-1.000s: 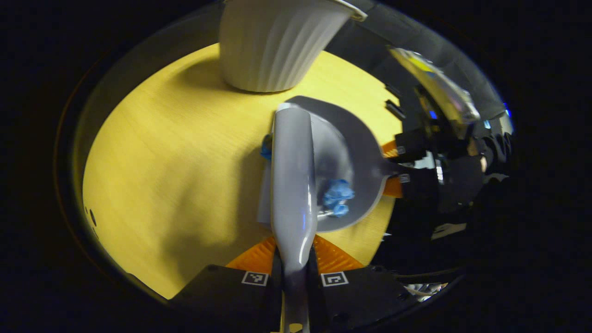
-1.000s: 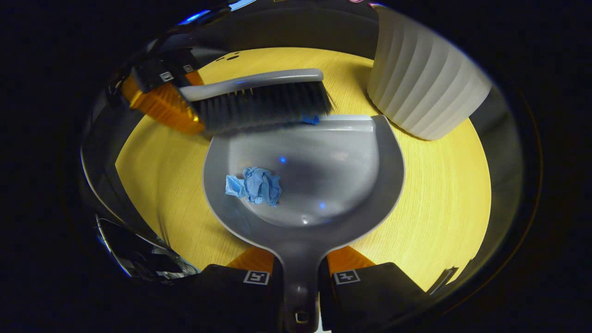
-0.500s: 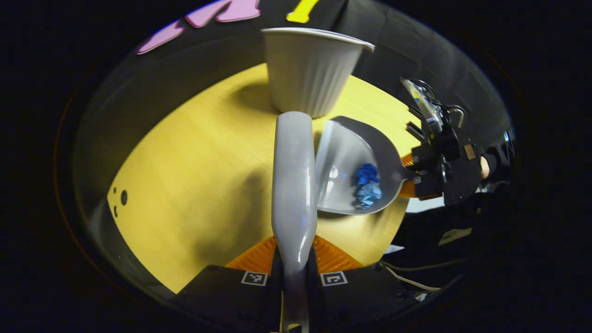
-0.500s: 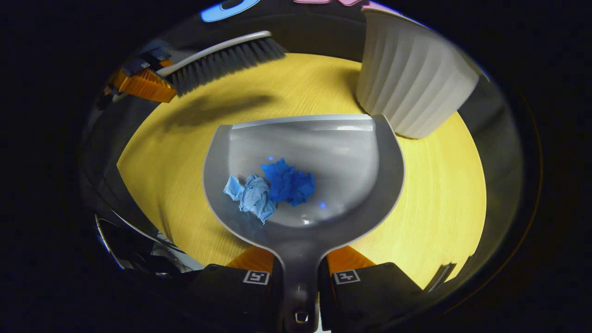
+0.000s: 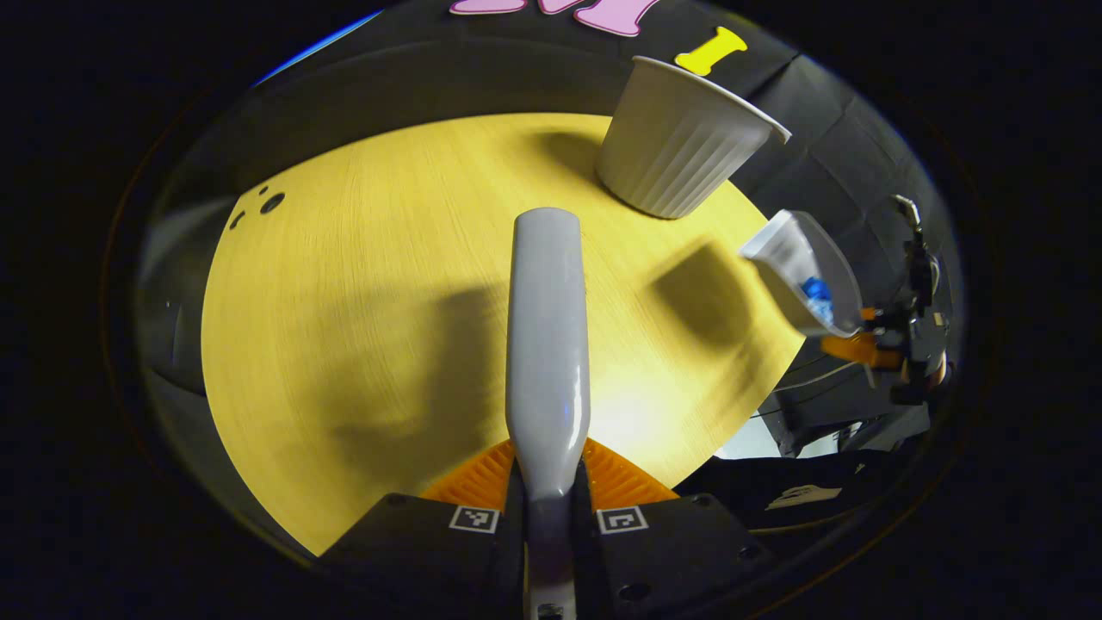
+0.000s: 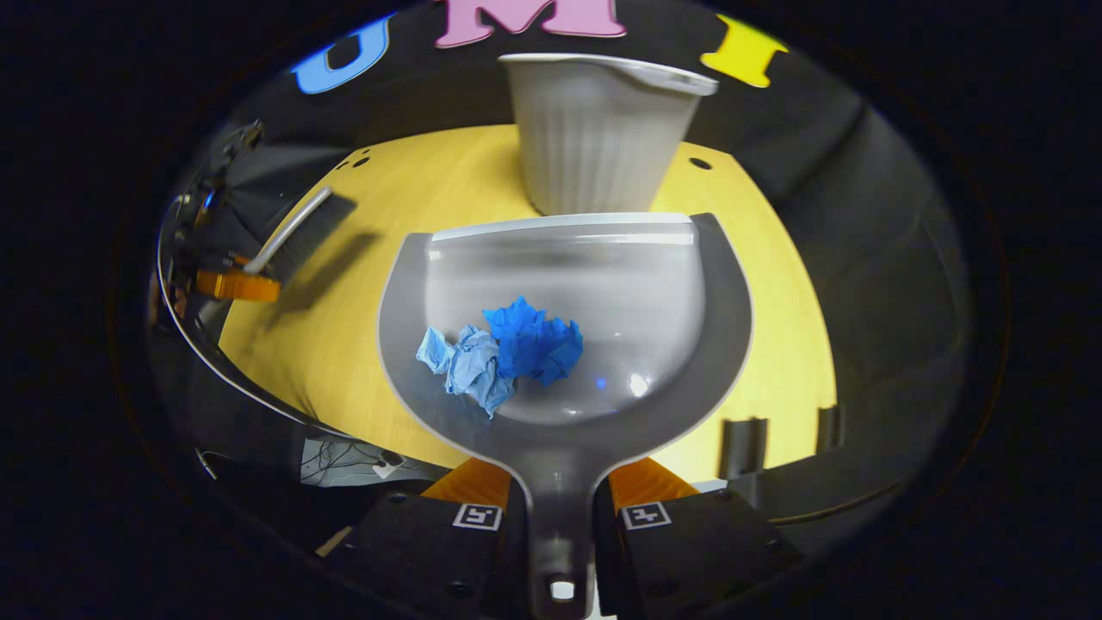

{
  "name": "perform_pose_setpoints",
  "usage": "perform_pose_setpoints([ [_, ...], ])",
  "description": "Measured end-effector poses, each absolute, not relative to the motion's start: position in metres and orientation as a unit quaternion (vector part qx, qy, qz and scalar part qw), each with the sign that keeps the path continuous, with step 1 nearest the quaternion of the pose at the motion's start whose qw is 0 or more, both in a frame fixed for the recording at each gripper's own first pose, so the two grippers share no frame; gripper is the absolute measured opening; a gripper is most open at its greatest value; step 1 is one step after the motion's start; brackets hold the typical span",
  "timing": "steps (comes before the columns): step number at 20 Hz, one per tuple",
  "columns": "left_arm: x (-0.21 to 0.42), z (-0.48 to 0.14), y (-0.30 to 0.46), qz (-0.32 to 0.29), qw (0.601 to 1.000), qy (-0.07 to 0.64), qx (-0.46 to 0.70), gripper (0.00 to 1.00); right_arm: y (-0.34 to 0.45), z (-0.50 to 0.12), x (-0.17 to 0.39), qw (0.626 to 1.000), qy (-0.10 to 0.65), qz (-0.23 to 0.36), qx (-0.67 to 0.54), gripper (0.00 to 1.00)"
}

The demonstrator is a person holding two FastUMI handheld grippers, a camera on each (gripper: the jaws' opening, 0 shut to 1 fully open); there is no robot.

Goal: Pick up the small broom and dustpan from the desktop, sweep the trash into the dustpan with the broom, and then empty the trash into the garbage bin.

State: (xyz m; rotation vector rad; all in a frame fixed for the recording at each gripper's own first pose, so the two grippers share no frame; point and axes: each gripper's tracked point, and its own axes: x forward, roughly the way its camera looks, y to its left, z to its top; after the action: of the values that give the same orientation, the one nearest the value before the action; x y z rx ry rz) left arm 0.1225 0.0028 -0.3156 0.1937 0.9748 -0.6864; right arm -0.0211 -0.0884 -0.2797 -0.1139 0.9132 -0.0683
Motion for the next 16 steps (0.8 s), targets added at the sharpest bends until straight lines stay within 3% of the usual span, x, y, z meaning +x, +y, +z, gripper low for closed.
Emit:
perform_pose_setpoints([
  [5, 0.116, -0.364, 0.011, -0.319, 0.811, 0.483, 0.088, 0.3, -0.085, -0.259, -0.024, 0.906, 0.407, -0.083, -0.084, 0.35],
  [10, 0.129, -0.348, 0.015, -0.317, 0.811, 0.486, 0.078, 0.27, -0.09, -0.266, -0.022, 0.919, 0.36, -0.106, -0.118, 0.35],
  [12, 0.13, -0.346, 0.016, -0.315, 0.812, 0.487, 0.074, 0.3, -0.093, -0.266, -0.019, 0.923, 0.34, -0.107, -0.145, 0.35],
  [16, 0.132, -0.351, 0.019, -0.307, 0.812, 0.491, 0.079, 0.27, -0.095, -0.259, -0.012, 0.912, 0.329, -0.108, -0.221, 0.35],
])
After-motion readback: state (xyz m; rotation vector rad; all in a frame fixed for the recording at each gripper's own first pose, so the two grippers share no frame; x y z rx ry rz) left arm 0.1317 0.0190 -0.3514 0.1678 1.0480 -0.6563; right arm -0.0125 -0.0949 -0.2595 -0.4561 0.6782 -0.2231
